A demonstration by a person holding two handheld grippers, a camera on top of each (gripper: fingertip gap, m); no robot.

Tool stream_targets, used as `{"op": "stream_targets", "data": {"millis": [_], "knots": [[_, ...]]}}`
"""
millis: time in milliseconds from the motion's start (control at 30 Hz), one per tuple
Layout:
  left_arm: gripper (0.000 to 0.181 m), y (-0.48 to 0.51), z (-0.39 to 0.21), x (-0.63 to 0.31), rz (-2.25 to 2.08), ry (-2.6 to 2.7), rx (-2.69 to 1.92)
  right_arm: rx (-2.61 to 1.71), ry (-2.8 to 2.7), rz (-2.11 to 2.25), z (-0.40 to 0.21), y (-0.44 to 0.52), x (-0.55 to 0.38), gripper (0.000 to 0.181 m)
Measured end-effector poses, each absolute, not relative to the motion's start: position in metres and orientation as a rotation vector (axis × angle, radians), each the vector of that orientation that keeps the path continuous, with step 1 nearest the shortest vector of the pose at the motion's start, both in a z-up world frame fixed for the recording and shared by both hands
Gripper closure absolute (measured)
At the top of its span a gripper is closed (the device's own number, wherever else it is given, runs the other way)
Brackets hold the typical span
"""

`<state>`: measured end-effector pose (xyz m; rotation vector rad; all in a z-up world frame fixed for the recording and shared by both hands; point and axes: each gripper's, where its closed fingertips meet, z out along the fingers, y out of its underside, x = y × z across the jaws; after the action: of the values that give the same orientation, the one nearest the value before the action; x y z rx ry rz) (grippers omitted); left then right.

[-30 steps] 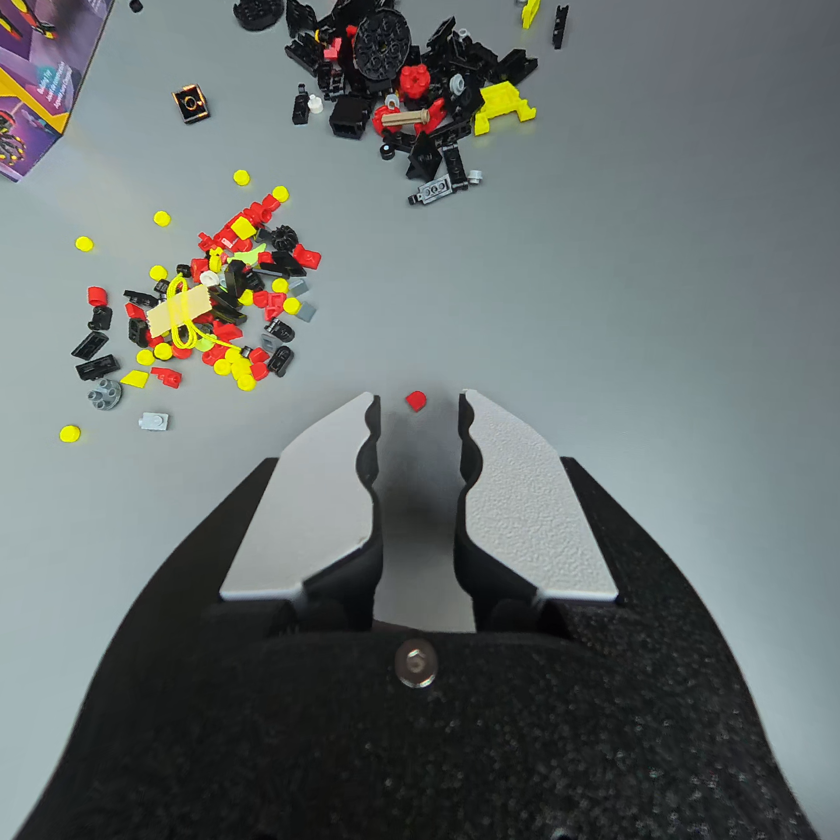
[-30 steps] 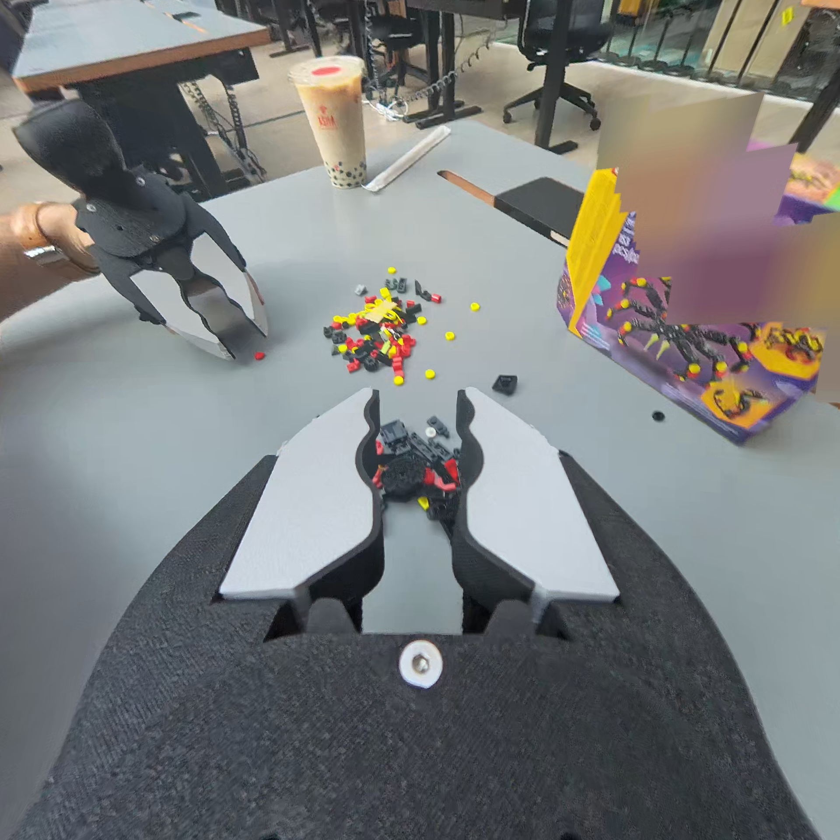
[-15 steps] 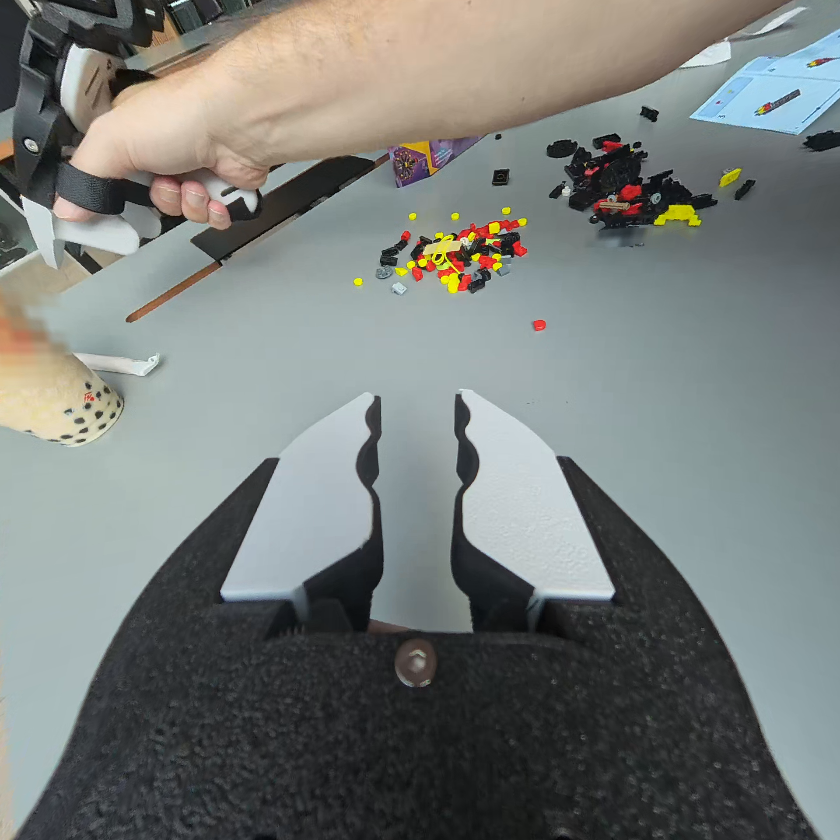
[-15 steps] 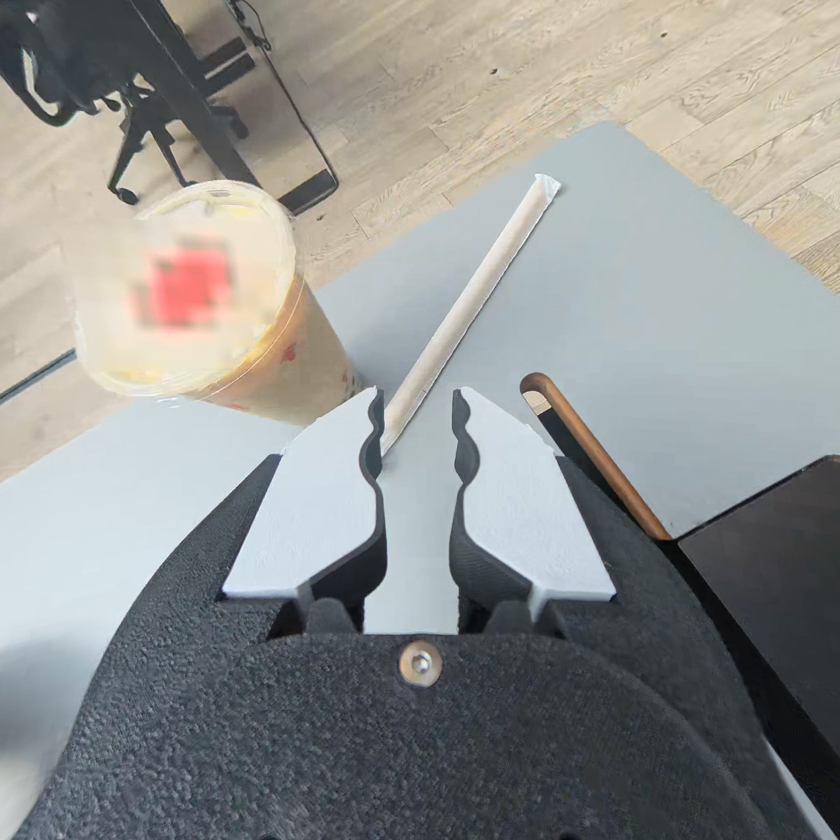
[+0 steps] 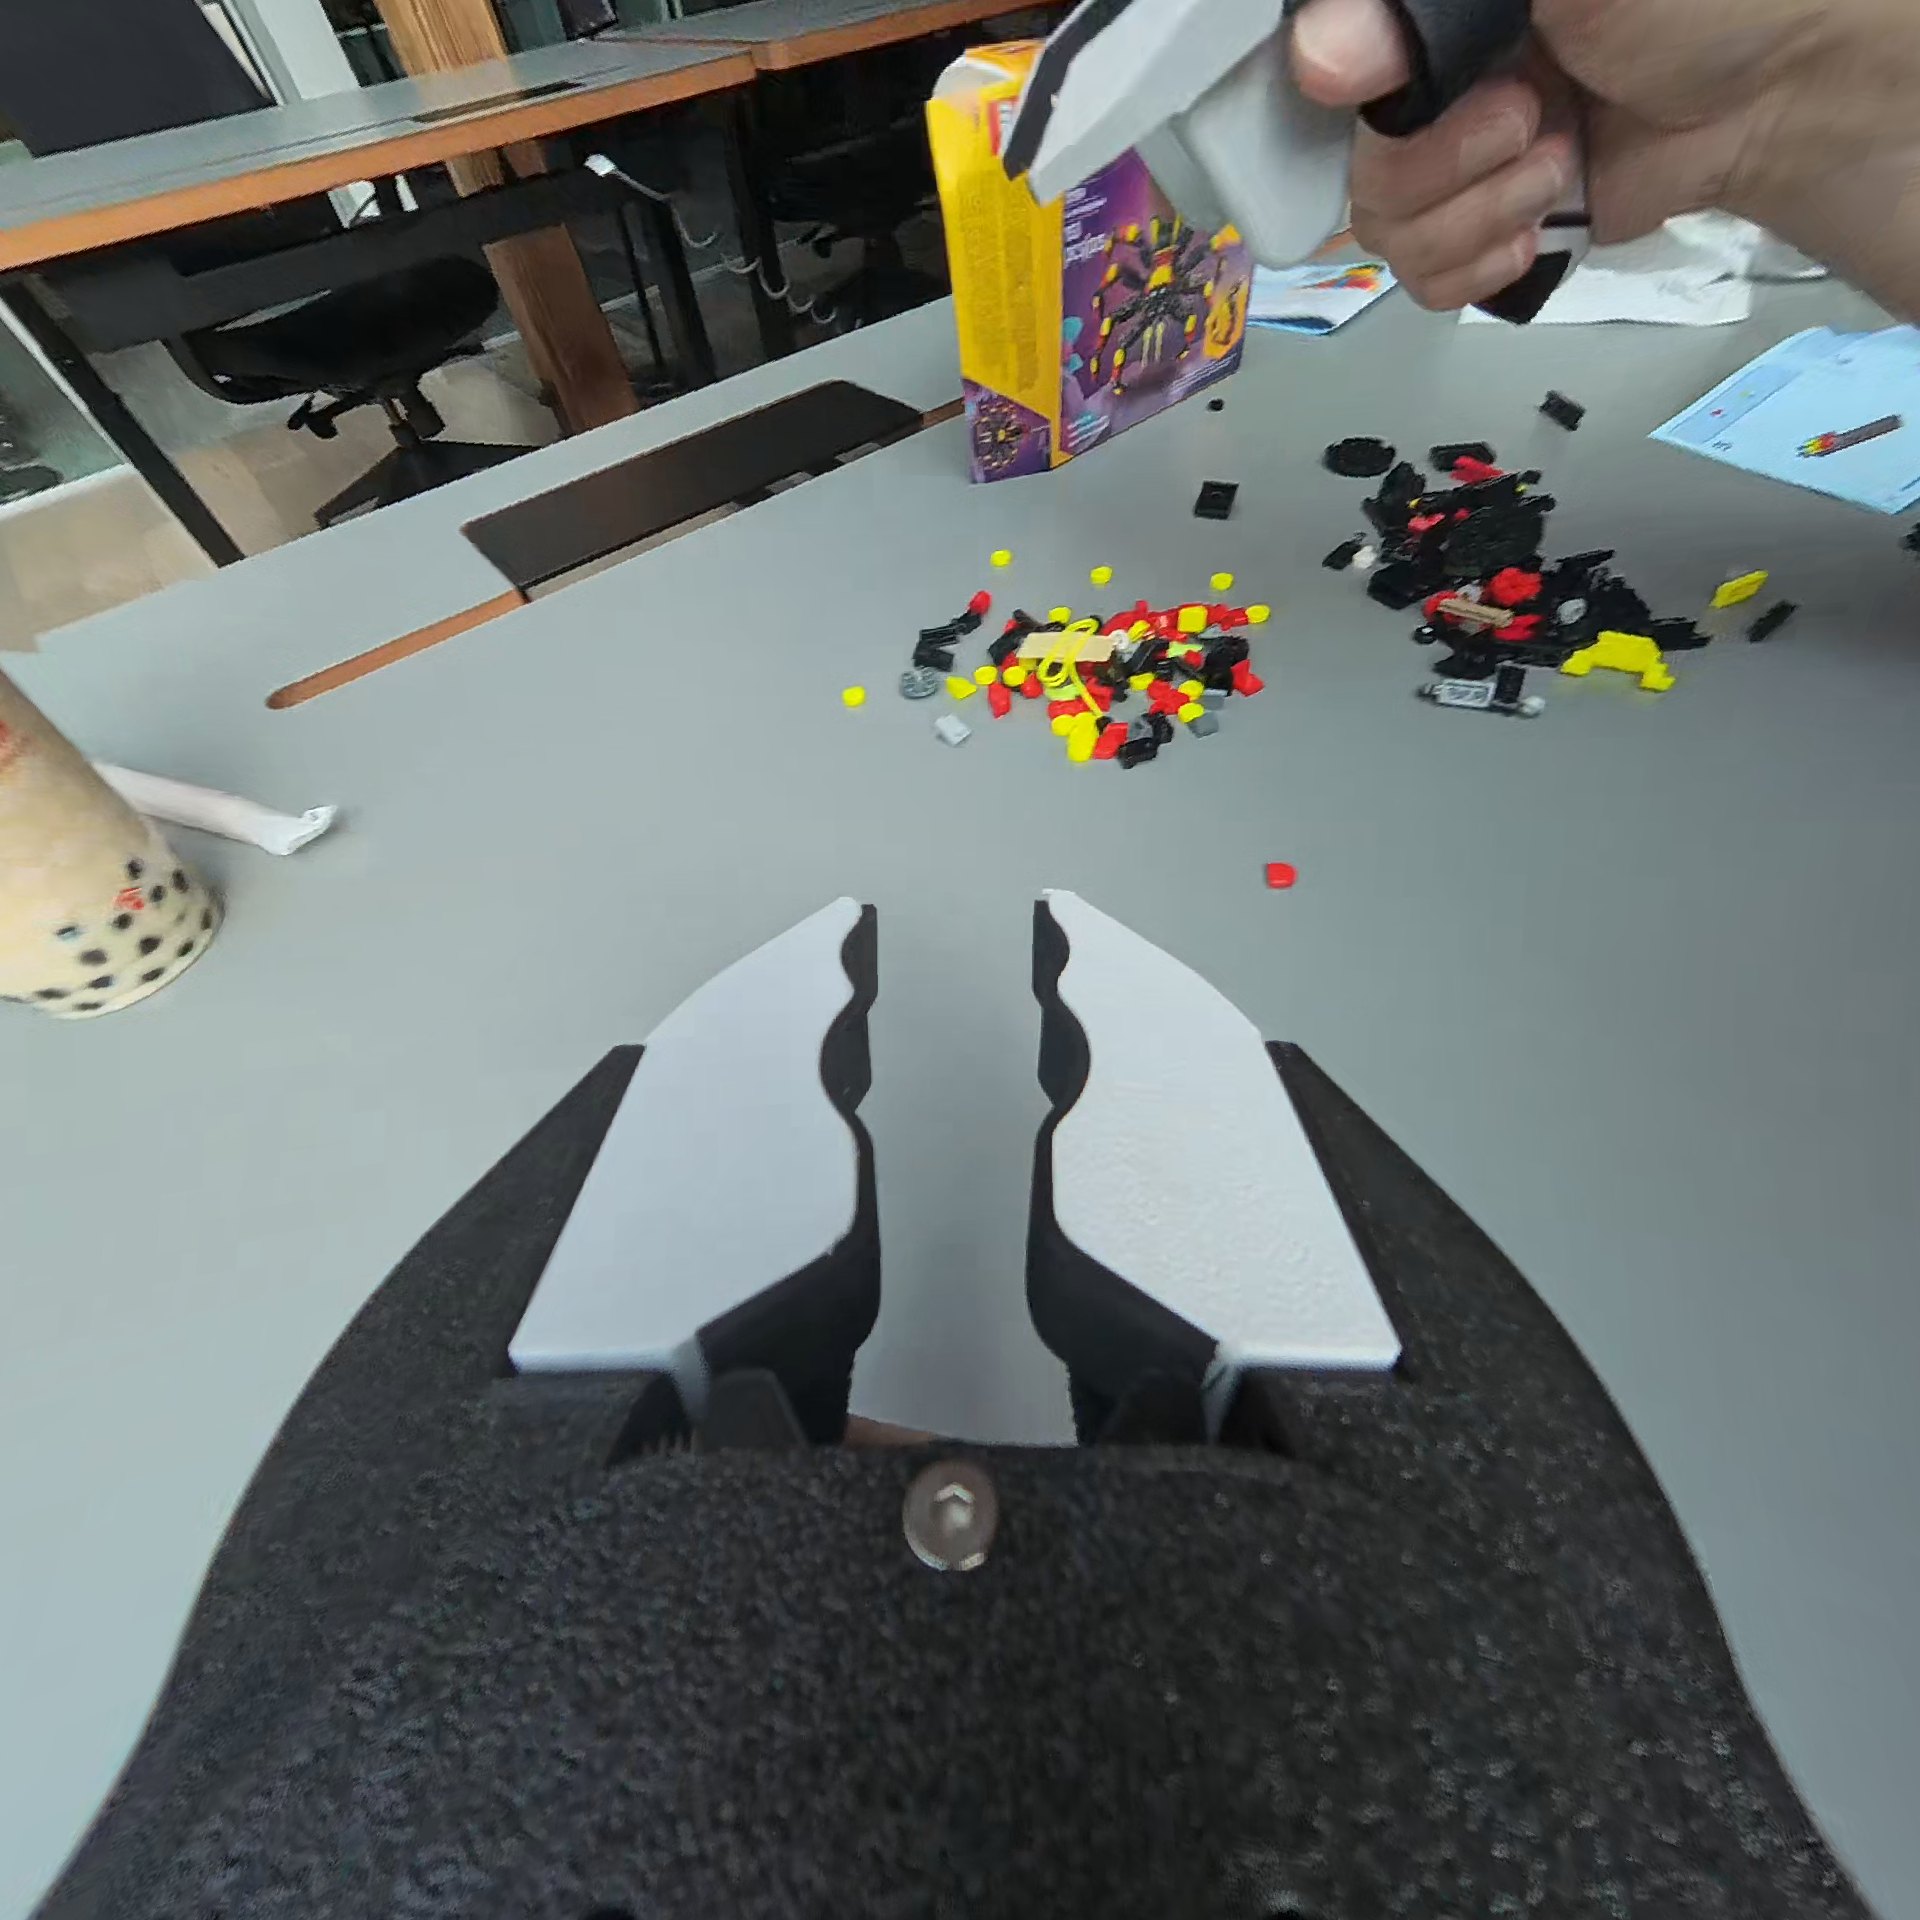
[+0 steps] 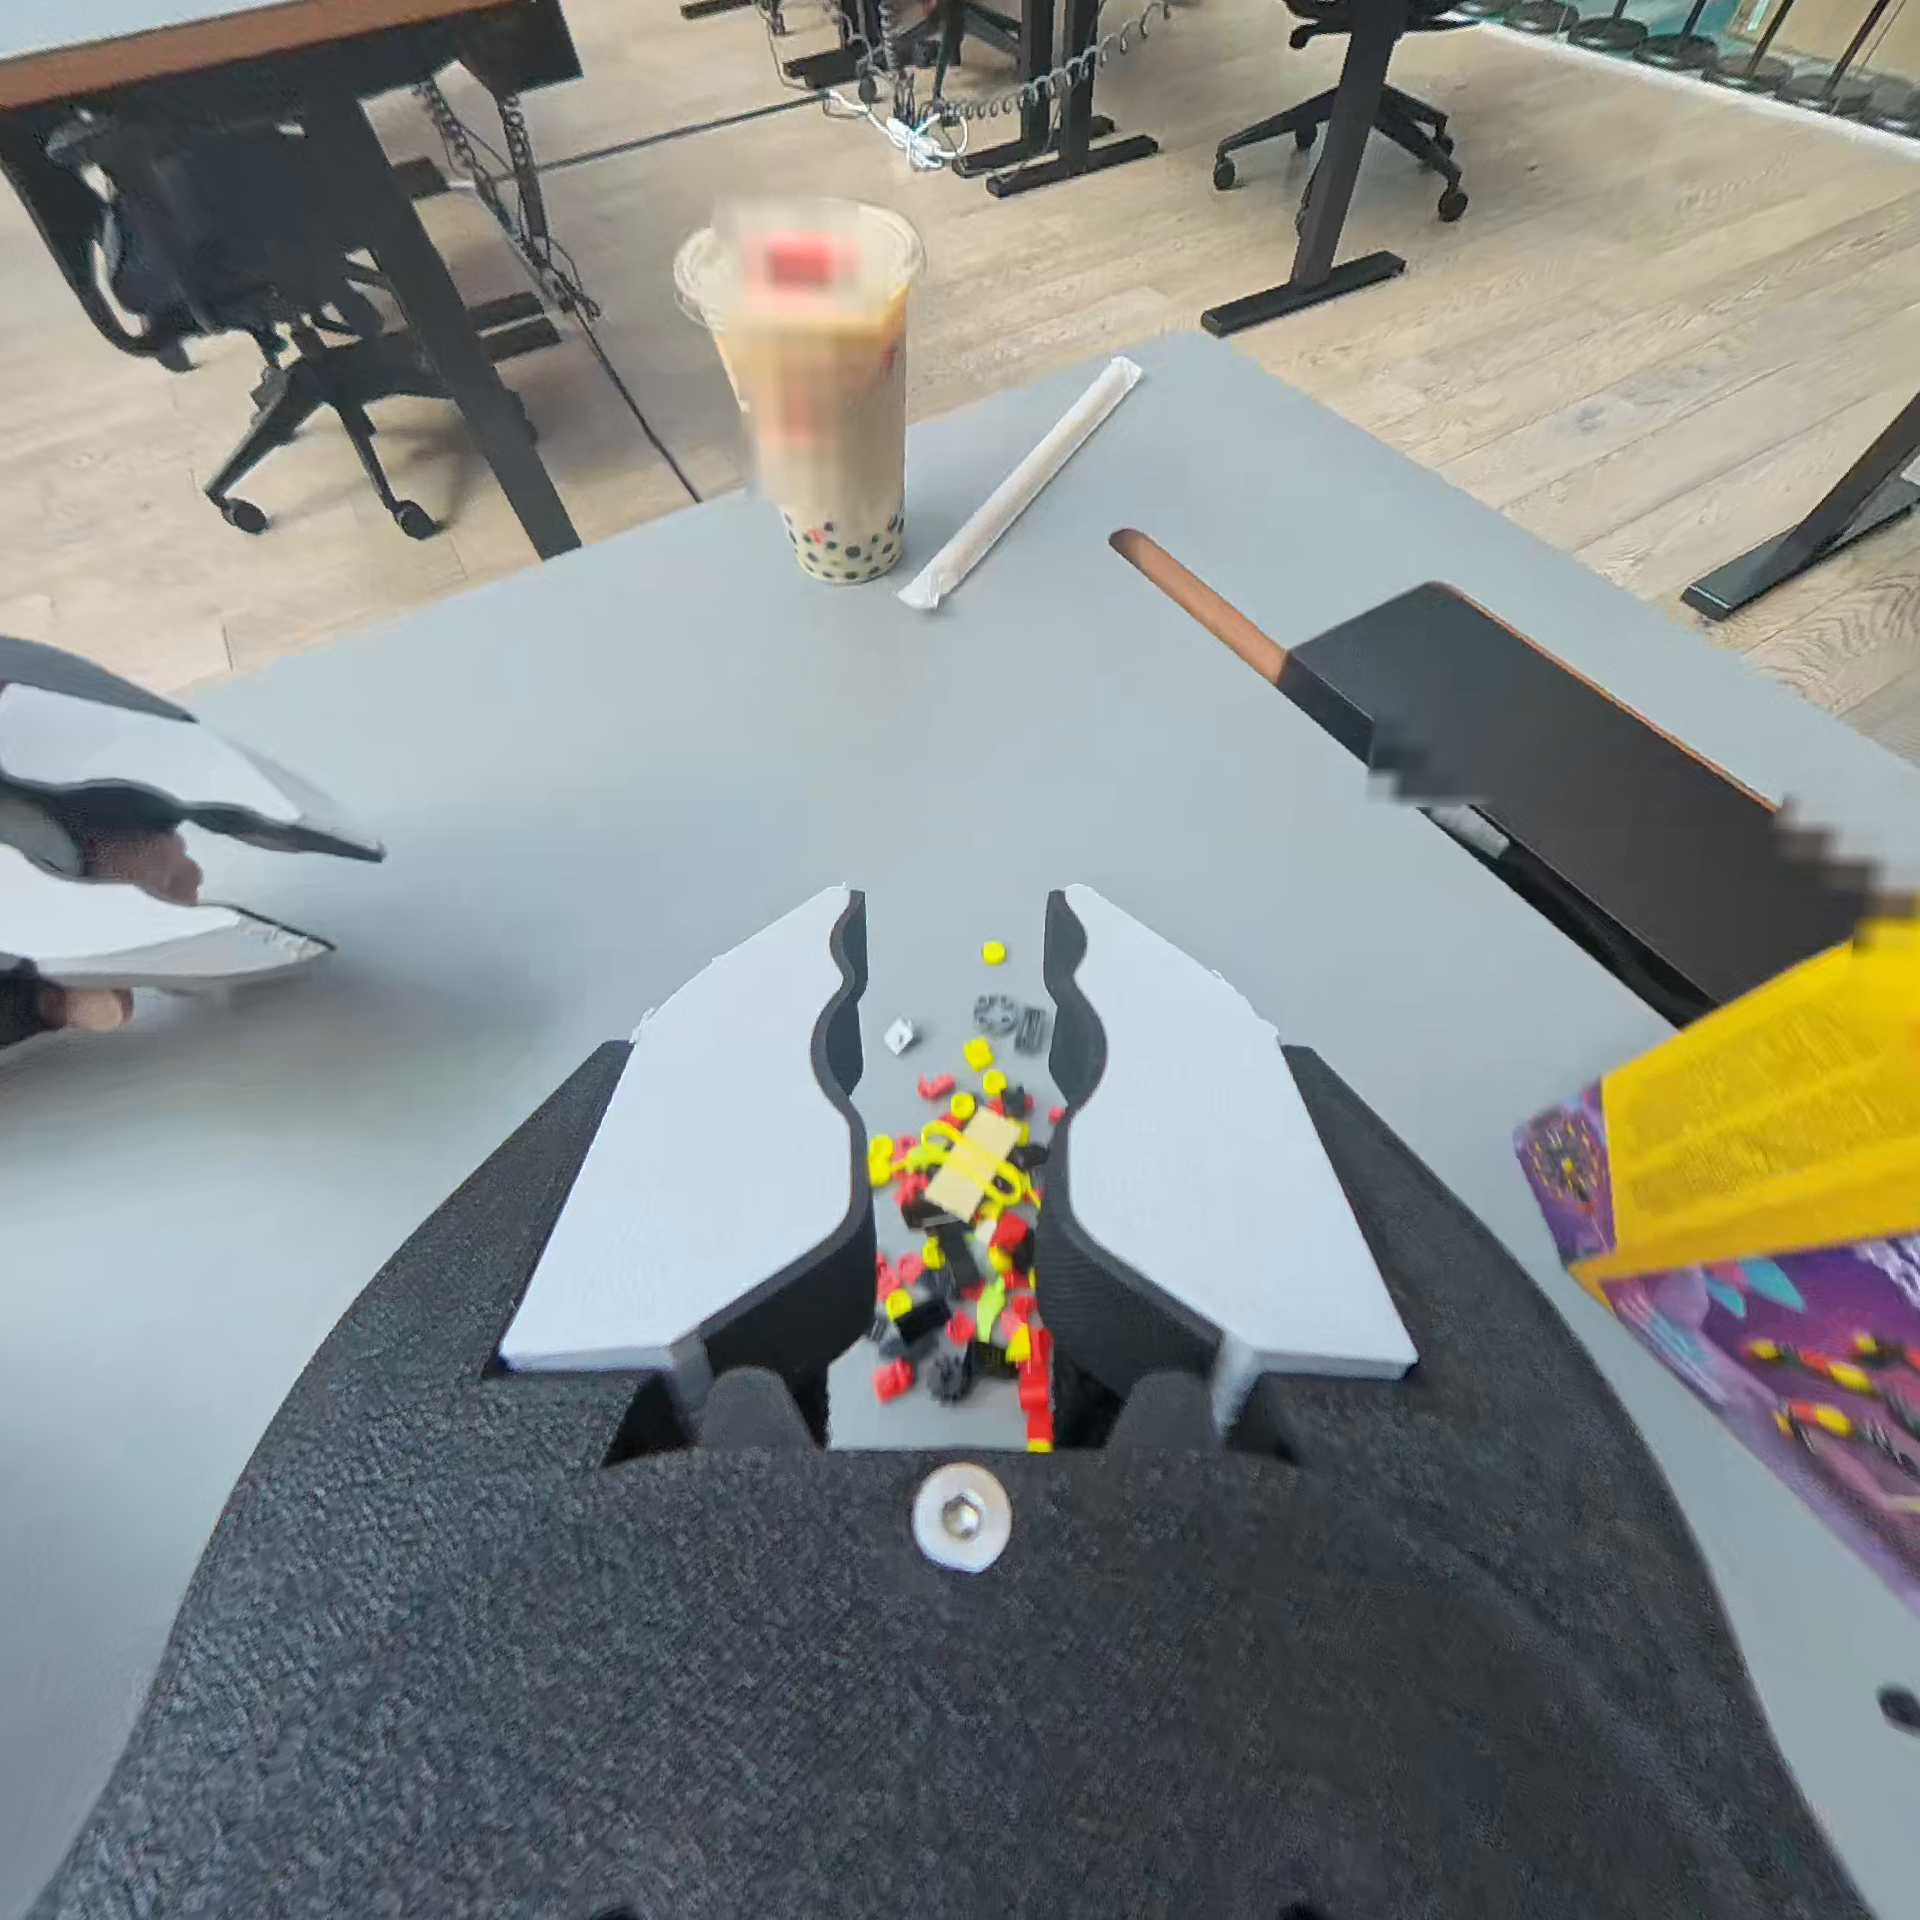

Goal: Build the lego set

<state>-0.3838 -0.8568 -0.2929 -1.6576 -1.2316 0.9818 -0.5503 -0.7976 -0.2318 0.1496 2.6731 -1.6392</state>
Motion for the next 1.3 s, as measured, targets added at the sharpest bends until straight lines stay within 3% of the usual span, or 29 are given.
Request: {"op": "stream_targets", "data": {"millis": [200,467,633,900,1100,1300], "knots": [[0.150,-0.757,-0.288,-0.420,0.735,-1.089,-1.669,0.410,2.724,-1.754,-0.248,-0.597,-0.550,0.151],[0.151,-0.729,-0.261,-0.445,0.905,-1.165,-1.531,0.666,2.683,-1.959,-0.267,-0.484,-0.553,0.150],[0.151,-0.706,-0.279,-0.462,1.027,-1.197,-1.672,0.803,2.719,-2.029,-0.266,-0.436,-0.556,0.146],[0.159,-0.779,-0.290,-0.416,0.882,-1.291,-1.817,0.671,2.745,-1.951,-0.275,-0.428,-0.534,0.149],[0.158,-0.748,-0.352,-0.413,0.702,-1.191,-2.138,0.622,2.616,-1.932,-0.282,-0.463,-0.520,0.149],[0.156,-0.748,-0.339,-0.438,0.761,-1.175,-2.008,0.485,2.365,-1.974,-0.222,-0.507,-0.520,0.151]]}}
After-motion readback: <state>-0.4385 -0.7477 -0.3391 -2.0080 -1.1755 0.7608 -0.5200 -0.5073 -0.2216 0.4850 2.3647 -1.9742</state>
